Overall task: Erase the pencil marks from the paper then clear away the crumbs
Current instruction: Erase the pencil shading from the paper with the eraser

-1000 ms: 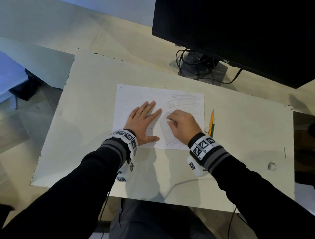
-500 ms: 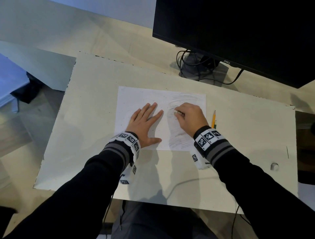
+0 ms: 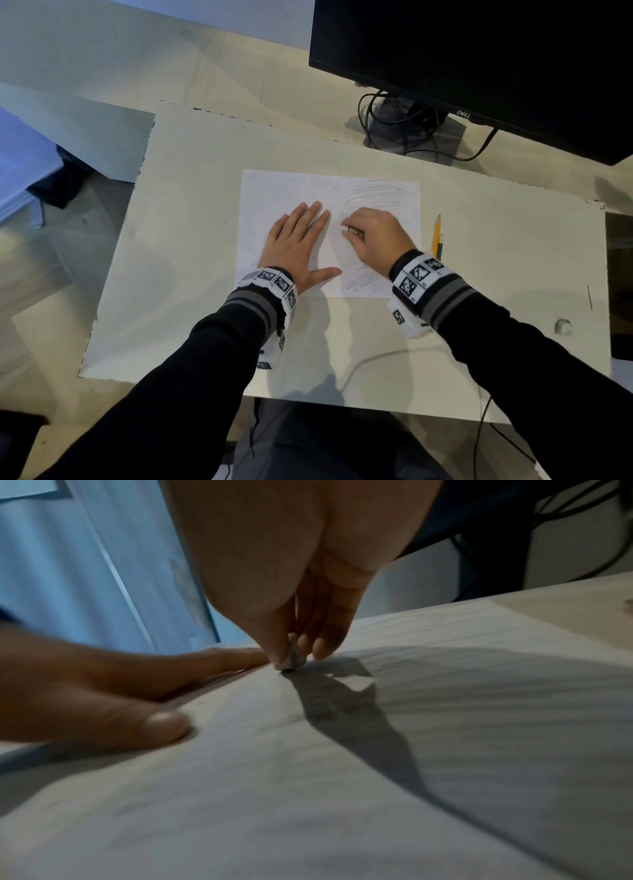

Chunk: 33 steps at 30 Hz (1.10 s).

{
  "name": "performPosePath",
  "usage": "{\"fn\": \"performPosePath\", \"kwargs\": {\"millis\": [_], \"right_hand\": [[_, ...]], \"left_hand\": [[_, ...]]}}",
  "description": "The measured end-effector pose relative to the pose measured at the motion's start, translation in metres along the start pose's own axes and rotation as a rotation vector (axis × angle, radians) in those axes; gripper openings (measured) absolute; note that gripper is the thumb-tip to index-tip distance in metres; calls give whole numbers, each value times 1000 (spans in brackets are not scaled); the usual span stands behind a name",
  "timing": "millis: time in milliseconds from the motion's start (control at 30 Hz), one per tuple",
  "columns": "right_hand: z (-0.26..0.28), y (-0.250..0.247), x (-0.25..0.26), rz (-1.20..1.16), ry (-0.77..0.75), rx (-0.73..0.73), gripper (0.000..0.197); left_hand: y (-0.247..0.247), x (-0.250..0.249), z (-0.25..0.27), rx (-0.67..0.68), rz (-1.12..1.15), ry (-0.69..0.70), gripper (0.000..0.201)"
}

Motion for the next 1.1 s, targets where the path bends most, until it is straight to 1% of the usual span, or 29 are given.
{"fn": "performPosePath", "kwargs": {"millis": [67, 100, 133, 167, 233, 267, 300, 367, 400, 433, 467, 533, 567, 600, 667, 700, 733, 833, 867, 900, 967, 1000, 1033, 1100], "right_hand": [[-9, -14, -14, 3, 78, -87, 14], [-10, -16, -16, -2, 94, -116, 14], [-9, -13, -11, -1, 79, -111, 14], [-6, -6, -2, 6, 33, -77, 15], [2, 7, 13, -2, -67, 24, 16], [2, 6, 11, -9, -67, 34, 16], [-3, 0, 2, -13, -27, 5, 16], [-12, -15, -15, -29, 82, -108, 15], [-13, -18, -17, -38, 107, -144, 14], [-13, -15, -13, -35, 92, -143, 14], [-11, -9, -4, -26, 43, -111, 14], [-5, 1, 9, -26, -48, -13, 16], [-7, -2, 6, -27, -41, -1, 16], [-12, -8, -2, -26, 1, -28, 16], [-20, -22, -20, -30, 101, -132, 14], [-22, -24, -22, -30, 123, -157, 13], [-22, -20, -17, -20, 106, -144, 13], [-15, 0, 10, -12, -40, -5, 15], [-17, -1, 8, -12, -39, -1, 15], [-21, -7, 0, -11, 4, -31, 15], [-30, -20, -19, -14, 114, -139, 14], [-31, -22, -22, -8, 135, -166, 14], [-32, -19, -17, 4, 118, -152, 13], [-28, -7, 1, 4, 17, -58, 14]], "left_hand": [[0, 1, 0, -9, 18, 6, 102], [0, 1, 0, -17, 19, 8, 102], [0, 1, 0, -22, 16, 8, 102], [1, 0, 0, -25, 12, 7, 102], [2, 0, 0, -39, 9, 7, 102], [1, 0, 0, -44, 10, 8, 102], [1, 1, 0, -40, 11, 9, 102], [3, 2, 0, -32, 13, 11, 102], [3, 1, 0, -40, 16, 13, 102], [3, 1, 0, -49, 19, 12, 103], [2, 1, 0, -53, 21, 9, 104], [2, 1, 0, -58, 28, -1, 106], [1, 1, 0, -63, 37, -5, 107], [0, 1, -1, -67, 52, -9, 108], [-2, -1, -2, -74, 80, -26, 109], [-4, -2, -4, -80, 79, -38, 111], [-6, -2, -5, -84, 67, -49, 112], [-9, -2, -7, -86, 51, -52, 114], [-8, -1, -6, -92, 64, -45, 114], [-6, -1, -6, -94, 75, -35, 114], [-2, -1, -5, -86, 66, -19, 115], [0, -1, -6, -79, 52, -19, 115], [0, -2, -6, -69, 40, -21, 116], [-1, -2, -6, -58, 34, -23, 115]]}}
Point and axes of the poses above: each hand's wrist, its own z-axis away from the middle knuckle, its own y-axis out of the palm, x = y × z, the point moved 7 cm from there along -z, towards the middle knuckle, and after that the axes turned 3 degrees about -z, right-handed, at the moved point
